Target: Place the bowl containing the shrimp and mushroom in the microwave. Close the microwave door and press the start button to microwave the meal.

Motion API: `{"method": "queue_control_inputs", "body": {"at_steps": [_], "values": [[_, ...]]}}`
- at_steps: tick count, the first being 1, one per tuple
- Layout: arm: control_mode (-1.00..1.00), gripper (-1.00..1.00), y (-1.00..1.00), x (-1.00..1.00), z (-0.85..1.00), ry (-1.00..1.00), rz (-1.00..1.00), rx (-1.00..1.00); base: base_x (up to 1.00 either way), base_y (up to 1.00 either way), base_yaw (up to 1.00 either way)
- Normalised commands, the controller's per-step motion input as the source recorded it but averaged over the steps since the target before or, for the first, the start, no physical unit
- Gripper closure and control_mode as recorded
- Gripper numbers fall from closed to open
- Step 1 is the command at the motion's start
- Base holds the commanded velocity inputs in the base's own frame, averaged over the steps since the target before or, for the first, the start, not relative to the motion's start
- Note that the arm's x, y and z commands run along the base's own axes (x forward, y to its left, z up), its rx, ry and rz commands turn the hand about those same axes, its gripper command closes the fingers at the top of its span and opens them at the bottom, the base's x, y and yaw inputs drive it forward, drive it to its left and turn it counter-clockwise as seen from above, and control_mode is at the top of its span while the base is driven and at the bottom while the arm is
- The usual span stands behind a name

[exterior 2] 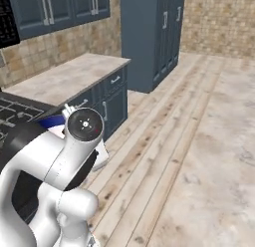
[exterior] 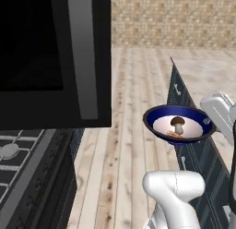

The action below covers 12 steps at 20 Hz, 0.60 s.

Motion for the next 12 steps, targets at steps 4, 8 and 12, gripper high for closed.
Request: {"method": "queue_control_inputs", "body": {"at_steps": [4, 8, 12], "values": [[1.0, 1.0, 0.0, 0.0, 0.0, 0.0, 0.0, 0.0, 0.81, 0.0, -0.01], [1.0, 1.0, 0.0, 0.0, 0.0, 0.0, 0.0, 0.0, 0.81, 0.0, 0.28], [1.0, 1.0, 0.0, 0.0, 0.0, 0.0, 0.0, 0.0, 0.62, 0.0, 0.64]]}}
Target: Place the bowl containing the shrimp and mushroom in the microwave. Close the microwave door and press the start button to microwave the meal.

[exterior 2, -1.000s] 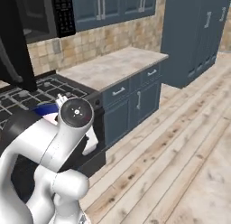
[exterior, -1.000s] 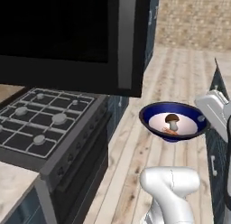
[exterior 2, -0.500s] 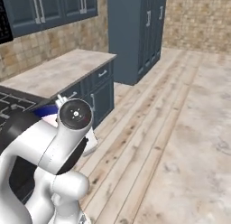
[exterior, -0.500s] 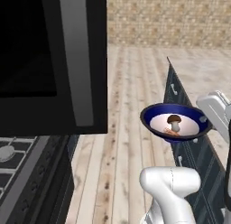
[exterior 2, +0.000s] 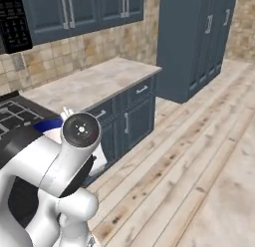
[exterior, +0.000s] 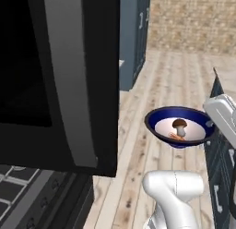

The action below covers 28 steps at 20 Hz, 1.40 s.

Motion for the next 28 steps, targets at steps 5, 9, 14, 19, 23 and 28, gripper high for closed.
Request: {"method": "queue_control_inputs", "body": {"at_steps": [5, 9, 14, 19, 23, 28], "values": [[1.0, 1.0, 0.0, 0.0, 0.0, 0.0, 0.0, 0.0, 0.67, 0.0, 0.75], [1.0, 1.0, 0.0, 0.0, 0.0, 0.0, 0.0, 0.0, 0.85, -0.03, 0.74], [1.0, 1.0, 0.0, 0.0, 0.0, 0.0, 0.0, 0.0, 0.91, -0.13, 0.75], [1.0, 1.0, 0.0, 0.0, 0.0, 0.0, 0.0, 0.0, 0.54, -0.11, 0.8], [1.0, 1.0, 0.0, 0.0, 0.0, 0.0, 0.0, 0.0, 0.26, -0.12, 0.81], [1.0, 1.0, 0.0, 0.0, 0.0, 0.0, 0.0, 0.0, 0.17, -0.06, 0.74]]}}
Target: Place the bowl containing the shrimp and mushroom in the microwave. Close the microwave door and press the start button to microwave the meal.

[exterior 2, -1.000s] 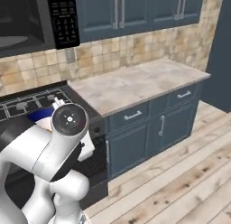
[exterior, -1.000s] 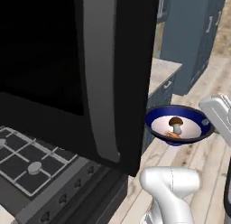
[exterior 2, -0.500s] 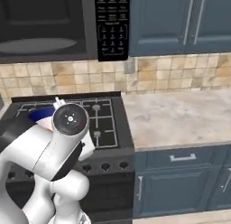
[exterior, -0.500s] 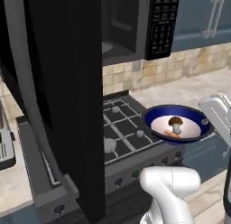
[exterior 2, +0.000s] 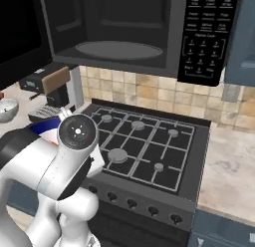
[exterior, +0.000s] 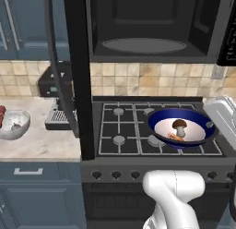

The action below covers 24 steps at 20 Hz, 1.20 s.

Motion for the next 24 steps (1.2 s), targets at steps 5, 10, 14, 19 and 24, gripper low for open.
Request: {"method": "queue_control_inputs", "body": {"at_steps": [5, 10, 14, 19, 24], "values": [[1.0, 1.0, 0.0, 0.0, 0.0, 0.0, 0.0, 0.0, 0.19, -0.15, 0.53], [1.0, 1.0, 0.0, 0.0, 0.0, 0.0, 0.0, 0.0, 0.05, -0.3, 0.31], [1.0, 1.0, 0.0, 0.0, 0.0, 0.0, 0.0, 0.0, 0.03, -0.13, 0.12], [1.0, 1.0, 0.0, 0.0, 0.0, 0.0, 0.0, 0.0, 0.09, -0.03, 0.07], [-1.0, 1.0, -0.02, 0.0, 0.0, 0.0, 0.01, 0.01, 0.0, 0.0, 0.0]]}}
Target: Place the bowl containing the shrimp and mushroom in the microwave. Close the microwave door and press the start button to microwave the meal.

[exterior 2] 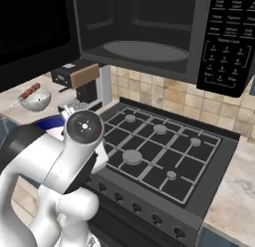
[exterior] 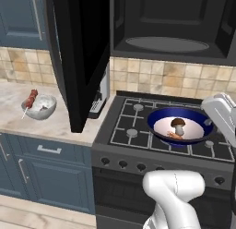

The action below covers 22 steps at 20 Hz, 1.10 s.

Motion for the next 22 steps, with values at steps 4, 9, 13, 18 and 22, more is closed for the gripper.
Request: {"method": "queue_control_inputs", "body": {"at_steps": [4, 9, 13, 18, 22], "values": [[-1.0, 1.0, -0.01, 0.0, 0.21, -0.04, 0.01, 0.0, 0.0, 0.0, 0.0], [-1.0, 1.0, 0.0, 0.0, 0.65, -0.14, 0.0, -0.01, 0.0, 0.0, 0.0], [-1.0, 1.0, 0.02, 0.0, 0.46, -0.22, -0.14, -0.02, 0.0, 0.0, 0.0], [-1.0, 1.0, 0.08, 0.0, 0.45, -0.33, -0.24, -0.01, 0.0, 0.0, 0.0], [-1.0, 1.0, 0.01, 0.17, 0.61, -0.18, -0.18, 0.0, 0.0, 0.0, 0.0]]}}
